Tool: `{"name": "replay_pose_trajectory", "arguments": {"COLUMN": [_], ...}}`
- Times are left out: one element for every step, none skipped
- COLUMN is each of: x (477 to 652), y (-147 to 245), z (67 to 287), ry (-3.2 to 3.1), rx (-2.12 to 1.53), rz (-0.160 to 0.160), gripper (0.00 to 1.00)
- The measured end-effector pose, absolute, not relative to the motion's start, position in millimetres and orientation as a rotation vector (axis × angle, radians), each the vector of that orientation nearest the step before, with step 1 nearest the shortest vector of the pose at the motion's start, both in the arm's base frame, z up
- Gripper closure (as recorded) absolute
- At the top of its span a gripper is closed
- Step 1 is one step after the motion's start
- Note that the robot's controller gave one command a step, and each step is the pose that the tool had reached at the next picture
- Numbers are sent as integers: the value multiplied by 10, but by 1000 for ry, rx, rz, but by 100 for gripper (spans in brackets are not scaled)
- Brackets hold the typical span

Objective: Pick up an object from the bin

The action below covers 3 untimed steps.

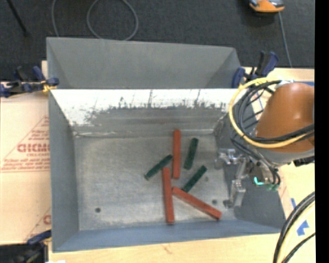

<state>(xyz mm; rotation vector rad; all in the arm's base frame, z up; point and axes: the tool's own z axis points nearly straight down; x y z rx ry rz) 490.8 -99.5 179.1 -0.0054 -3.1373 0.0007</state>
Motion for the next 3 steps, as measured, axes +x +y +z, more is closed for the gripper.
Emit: {"name": "replay_pose_trajectory", "arguments": {"x": [5241, 5740, 5761], "y": [-910, -252, -268], "z": [696, 721, 747], "ry": [-3145, -3134, -3146], "rx": [94, 301, 298], "rz": [4, 2, 4], "gripper": [0, 0, 100]}}
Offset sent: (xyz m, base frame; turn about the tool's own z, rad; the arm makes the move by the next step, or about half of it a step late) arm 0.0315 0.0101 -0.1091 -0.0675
